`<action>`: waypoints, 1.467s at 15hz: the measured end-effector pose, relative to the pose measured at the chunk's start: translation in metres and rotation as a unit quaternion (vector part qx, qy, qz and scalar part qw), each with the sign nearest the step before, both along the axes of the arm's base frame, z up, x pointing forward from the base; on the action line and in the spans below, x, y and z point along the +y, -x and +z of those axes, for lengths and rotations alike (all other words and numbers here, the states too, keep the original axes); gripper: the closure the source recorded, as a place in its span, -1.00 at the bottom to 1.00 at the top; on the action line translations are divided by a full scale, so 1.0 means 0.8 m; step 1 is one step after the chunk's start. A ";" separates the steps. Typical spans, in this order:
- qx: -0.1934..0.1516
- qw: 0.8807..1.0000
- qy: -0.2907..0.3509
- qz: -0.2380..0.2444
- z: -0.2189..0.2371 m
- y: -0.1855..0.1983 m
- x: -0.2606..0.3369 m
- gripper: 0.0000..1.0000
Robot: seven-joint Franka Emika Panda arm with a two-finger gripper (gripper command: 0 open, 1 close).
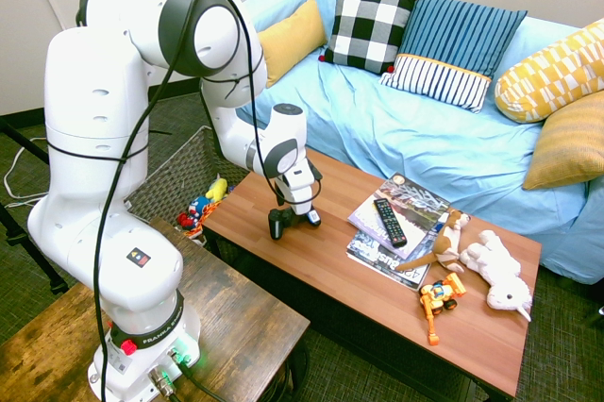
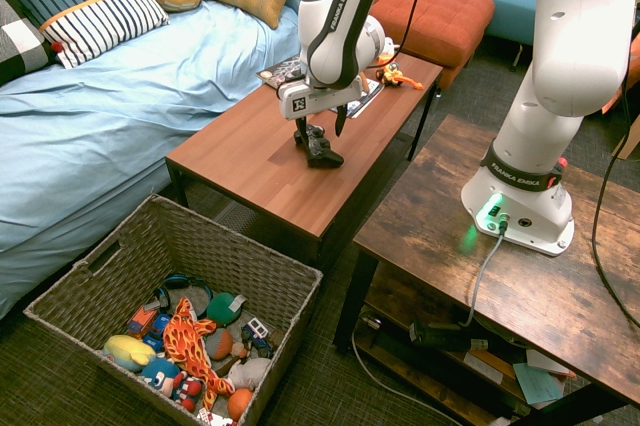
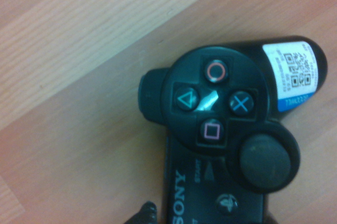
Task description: Put the gamepad in the basket
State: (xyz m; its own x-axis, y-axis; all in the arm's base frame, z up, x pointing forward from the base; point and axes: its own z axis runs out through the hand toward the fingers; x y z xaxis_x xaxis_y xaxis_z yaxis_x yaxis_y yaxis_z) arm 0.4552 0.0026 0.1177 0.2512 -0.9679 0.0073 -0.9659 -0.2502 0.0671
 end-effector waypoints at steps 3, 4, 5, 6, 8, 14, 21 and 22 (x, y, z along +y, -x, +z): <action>0.002 1.000 -0.001 -0.009 -0.015 -0.011 -0.002 -1.00; 0.004 1.000 -0.001 -0.011 -0.019 -0.012 -0.003 -1.00; 0.005 1.000 -0.001 -0.012 -0.024 -0.012 -0.004 1.00; 0.004 1.000 0.000 -0.012 -0.027 -0.013 -0.004 1.00; -0.001 1.000 0.000 -0.013 -0.031 -0.016 -0.003 1.00; -0.003 1.000 -0.004 -0.020 -0.036 -0.019 0.002 1.00; -0.009 1.000 -0.020 0.010 -0.033 -0.023 0.005 1.00; -0.016 0.999 -0.024 0.019 -0.026 -0.026 0.005 1.00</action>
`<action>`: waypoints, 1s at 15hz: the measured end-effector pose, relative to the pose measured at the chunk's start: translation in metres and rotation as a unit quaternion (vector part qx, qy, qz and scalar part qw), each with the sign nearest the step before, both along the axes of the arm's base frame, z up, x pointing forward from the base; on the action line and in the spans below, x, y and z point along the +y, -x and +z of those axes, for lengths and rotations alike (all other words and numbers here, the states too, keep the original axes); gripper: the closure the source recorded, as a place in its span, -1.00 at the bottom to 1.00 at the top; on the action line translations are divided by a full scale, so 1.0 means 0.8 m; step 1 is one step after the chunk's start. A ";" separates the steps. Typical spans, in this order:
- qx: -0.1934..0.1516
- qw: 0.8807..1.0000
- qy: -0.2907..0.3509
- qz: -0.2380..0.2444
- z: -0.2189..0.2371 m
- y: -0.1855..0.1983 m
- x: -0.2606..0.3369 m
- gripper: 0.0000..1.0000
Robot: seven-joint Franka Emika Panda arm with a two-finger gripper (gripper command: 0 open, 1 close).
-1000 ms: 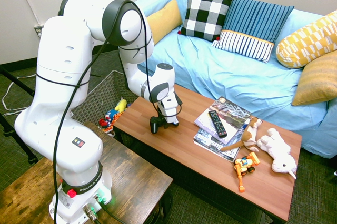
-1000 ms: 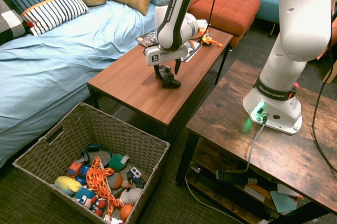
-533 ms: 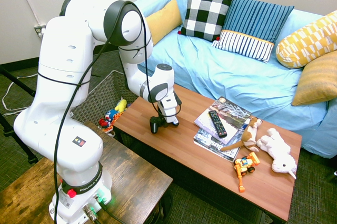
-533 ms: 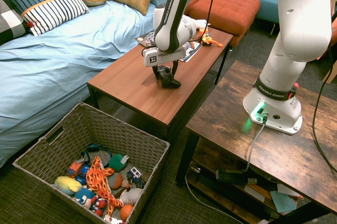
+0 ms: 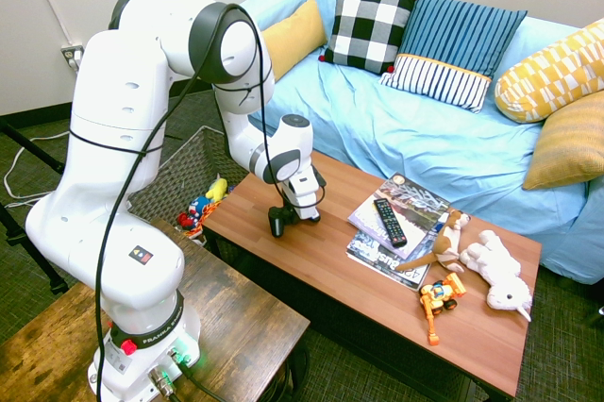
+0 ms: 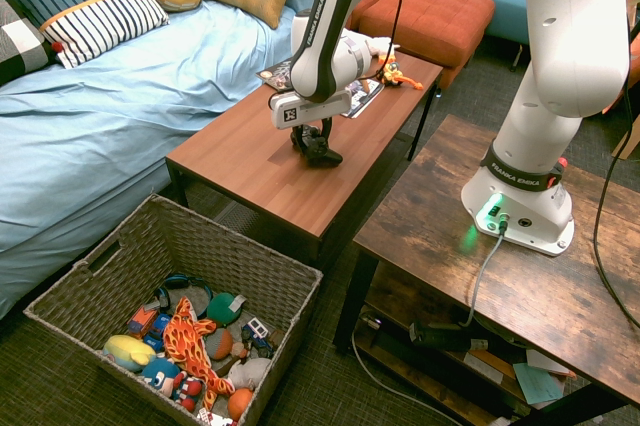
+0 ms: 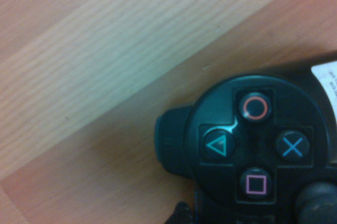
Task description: Put the gamepad in the basket
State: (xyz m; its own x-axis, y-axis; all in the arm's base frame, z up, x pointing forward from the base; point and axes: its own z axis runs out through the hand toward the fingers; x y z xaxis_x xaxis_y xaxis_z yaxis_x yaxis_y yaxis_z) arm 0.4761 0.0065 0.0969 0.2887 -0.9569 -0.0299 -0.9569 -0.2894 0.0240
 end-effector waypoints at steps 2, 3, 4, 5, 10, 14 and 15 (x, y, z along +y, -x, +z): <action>-0.023 1.000 -0.005 0.019 0.031 -0.008 0.003 1.00; -0.037 0.999 -0.007 0.031 0.053 -0.009 0.012 1.00; -0.052 0.997 -0.009 0.048 0.078 -0.007 0.031 1.00; -0.065 0.995 -0.009 0.075 0.102 -0.002 0.060 1.00; -0.109 0.977 0.002 0.185 0.188 0.023 0.286 1.00; -0.101 0.967 -0.004 0.232 0.150 0.034 0.432 1.00; -0.092 0.966 -0.006 0.241 0.124 0.036 0.457 1.00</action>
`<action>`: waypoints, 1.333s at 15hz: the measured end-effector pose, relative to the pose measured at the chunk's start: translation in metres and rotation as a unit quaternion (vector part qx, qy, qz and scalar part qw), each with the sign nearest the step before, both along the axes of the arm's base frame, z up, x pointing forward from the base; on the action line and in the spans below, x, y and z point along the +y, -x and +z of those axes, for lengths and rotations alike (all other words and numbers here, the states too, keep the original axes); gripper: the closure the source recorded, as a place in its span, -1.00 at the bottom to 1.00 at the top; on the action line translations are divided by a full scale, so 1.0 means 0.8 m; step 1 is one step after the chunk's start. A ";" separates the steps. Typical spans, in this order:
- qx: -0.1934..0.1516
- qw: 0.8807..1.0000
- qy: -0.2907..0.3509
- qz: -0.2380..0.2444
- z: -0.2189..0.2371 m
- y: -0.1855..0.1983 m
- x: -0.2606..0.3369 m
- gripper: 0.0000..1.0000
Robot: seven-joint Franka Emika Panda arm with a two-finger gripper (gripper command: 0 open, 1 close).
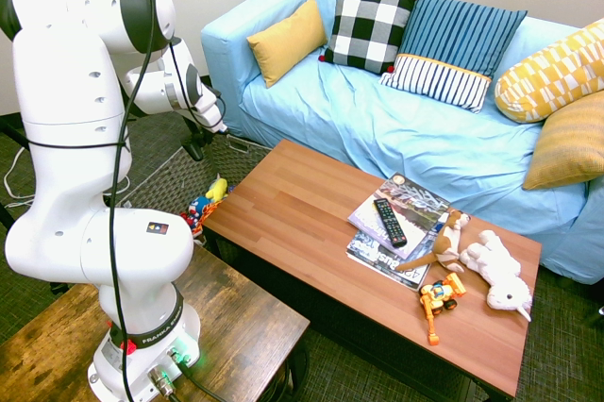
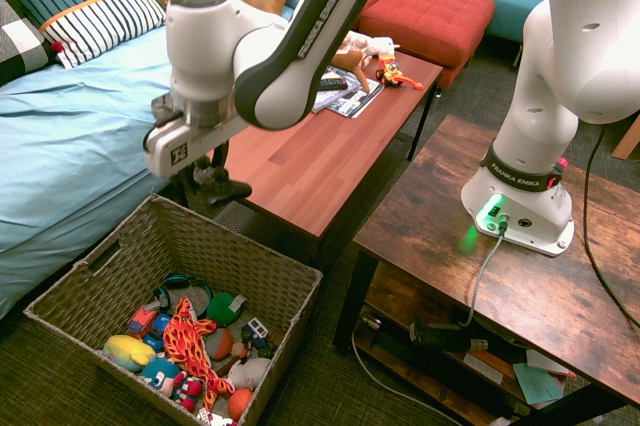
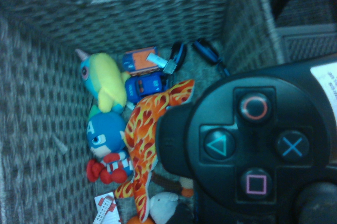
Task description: Put the gamepad in the basket
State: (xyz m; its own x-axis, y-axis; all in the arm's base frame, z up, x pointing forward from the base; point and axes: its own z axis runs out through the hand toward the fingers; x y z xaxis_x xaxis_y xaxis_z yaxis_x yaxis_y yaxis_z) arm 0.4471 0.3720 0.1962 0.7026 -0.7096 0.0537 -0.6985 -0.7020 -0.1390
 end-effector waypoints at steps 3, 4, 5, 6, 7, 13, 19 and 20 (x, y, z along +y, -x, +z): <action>0.029 0.999 0.009 0.014 -0.079 0.006 0.045 1.00; 0.038 0.999 0.012 0.015 -0.104 0.007 0.052 1.00; 0.046 0.999 0.015 0.017 -0.126 0.009 0.057 1.00; 0.053 0.998 0.017 0.017 -0.144 0.010 0.062 1.00; 0.058 0.998 0.020 0.018 -0.161 0.012 0.066 1.00; 0.065 0.998 0.009 0.011 -0.176 -0.005 0.063 -1.00; 0.066 0.998 0.008 0.014 -0.176 -0.007 0.060 -1.00; 0.066 0.998 0.008 0.015 -0.176 -0.009 0.059 -1.00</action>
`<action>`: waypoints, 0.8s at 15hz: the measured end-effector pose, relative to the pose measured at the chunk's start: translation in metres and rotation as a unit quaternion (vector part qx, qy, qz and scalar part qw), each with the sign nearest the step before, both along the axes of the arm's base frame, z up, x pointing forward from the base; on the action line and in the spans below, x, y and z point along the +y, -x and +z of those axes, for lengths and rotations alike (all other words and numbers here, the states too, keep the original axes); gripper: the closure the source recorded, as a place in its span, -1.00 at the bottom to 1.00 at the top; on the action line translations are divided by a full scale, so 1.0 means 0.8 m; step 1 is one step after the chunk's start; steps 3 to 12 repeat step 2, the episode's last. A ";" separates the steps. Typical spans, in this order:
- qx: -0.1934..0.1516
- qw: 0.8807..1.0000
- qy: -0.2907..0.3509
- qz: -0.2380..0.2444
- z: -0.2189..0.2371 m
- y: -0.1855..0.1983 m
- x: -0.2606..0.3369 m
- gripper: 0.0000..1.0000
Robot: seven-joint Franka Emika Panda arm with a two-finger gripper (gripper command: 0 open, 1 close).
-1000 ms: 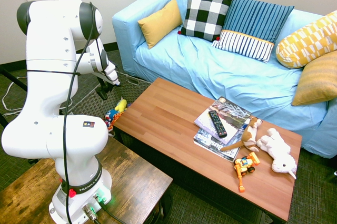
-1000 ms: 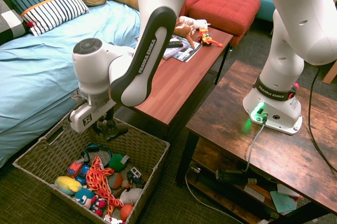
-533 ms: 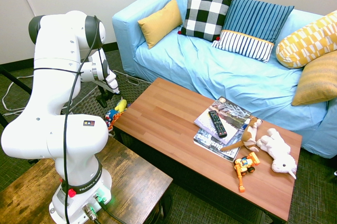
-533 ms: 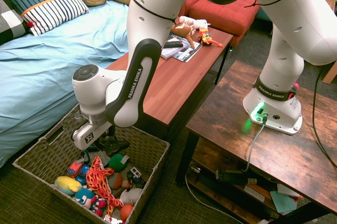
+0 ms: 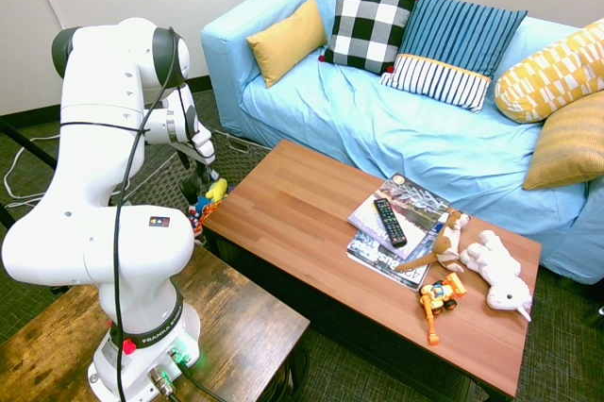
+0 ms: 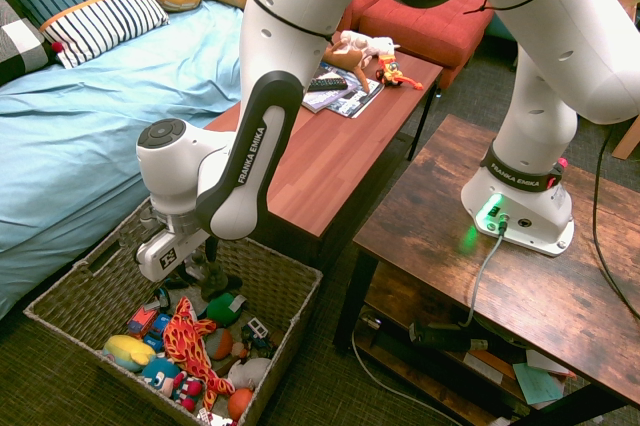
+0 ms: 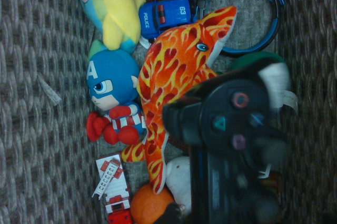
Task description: Put the gamepad in the basket
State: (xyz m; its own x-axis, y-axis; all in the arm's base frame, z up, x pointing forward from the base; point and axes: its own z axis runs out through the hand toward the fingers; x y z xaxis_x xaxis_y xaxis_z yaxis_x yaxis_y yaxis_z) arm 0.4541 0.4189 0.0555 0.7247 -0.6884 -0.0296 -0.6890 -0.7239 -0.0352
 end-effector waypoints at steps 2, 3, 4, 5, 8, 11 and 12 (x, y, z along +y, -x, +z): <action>0.000 1.000 -0.001 0.002 0.002 -0.004 -0.003 -1.00; 0.000 1.000 -0.001 0.002 0.002 -0.004 -0.003 -1.00; 0.000 1.000 -0.001 0.002 0.002 -0.004 -0.003 -1.00; 0.000 1.000 -0.001 0.002 0.002 -0.004 -0.003 -1.00; 0.000 1.000 -0.001 0.002 0.002 -0.004 -0.003 -1.00; 0.000 1.000 -0.001 0.002 0.002 -0.004 -0.003 -1.00; 0.000 1.000 -0.001 0.002 0.002 -0.004 -0.003 -1.00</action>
